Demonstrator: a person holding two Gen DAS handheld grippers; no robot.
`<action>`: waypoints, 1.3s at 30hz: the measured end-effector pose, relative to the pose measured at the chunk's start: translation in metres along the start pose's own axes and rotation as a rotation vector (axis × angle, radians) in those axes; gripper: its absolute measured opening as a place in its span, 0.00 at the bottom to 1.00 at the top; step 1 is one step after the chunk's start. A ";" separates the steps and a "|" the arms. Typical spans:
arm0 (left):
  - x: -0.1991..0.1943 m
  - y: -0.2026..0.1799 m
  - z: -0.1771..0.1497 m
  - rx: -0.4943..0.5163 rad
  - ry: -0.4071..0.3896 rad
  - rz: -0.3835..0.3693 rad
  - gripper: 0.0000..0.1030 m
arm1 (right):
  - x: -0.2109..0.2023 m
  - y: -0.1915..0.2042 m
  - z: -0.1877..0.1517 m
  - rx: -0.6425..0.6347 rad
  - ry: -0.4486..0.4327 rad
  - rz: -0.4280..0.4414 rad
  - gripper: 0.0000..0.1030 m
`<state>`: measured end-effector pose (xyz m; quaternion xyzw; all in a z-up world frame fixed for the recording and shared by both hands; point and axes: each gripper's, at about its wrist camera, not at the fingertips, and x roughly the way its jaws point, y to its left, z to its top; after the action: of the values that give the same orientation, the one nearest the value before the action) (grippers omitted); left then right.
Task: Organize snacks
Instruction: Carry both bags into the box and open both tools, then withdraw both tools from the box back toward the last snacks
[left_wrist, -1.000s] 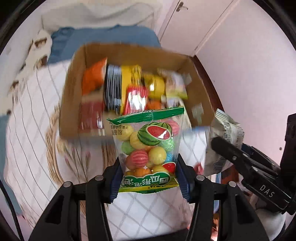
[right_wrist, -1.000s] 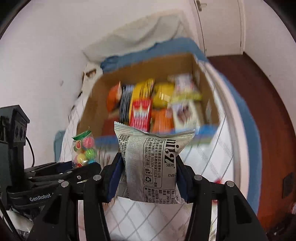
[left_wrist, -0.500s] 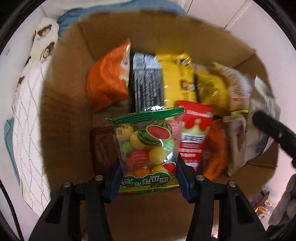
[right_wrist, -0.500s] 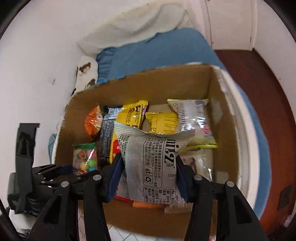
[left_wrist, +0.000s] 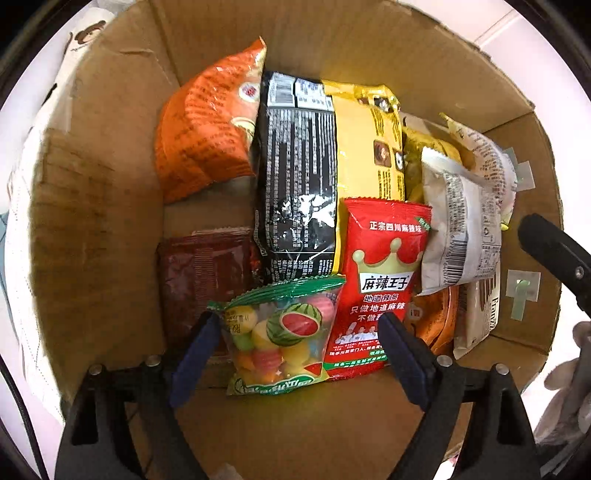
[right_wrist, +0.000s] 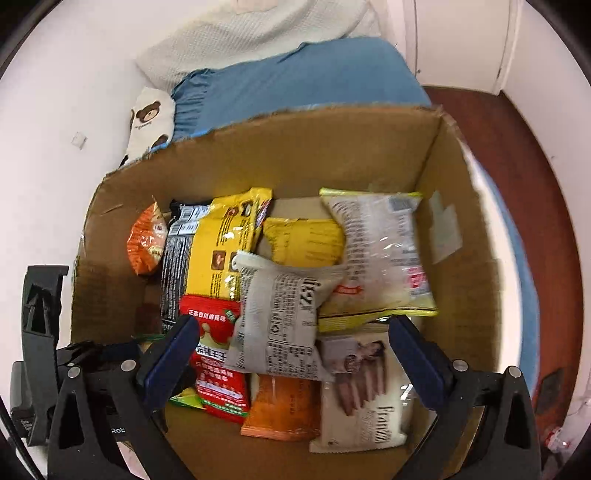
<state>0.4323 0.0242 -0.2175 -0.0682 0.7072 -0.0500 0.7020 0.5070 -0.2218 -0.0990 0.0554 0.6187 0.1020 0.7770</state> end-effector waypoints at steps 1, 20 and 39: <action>-0.003 -0.003 -0.002 -0.005 -0.012 0.001 0.85 | -0.005 -0.001 -0.002 0.001 -0.007 -0.022 1.00; -0.117 -0.030 -0.073 0.002 -0.378 0.076 0.85 | -0.095 -0.001 -0.072 -0.060 -0.116 -0.126 1.00; -0.187 -0.056 -0.182 0.049 -0.655 0.086 0.85 | -0.216 0.019 -0.157 -0.078 -0.360 -0.082 1.00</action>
<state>0.2524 -0.0046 -0.0219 -0.0336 0.4445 -0.0127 0.8950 0.3066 -0.2588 0.0740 0.0173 0.4672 0.0826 0.8801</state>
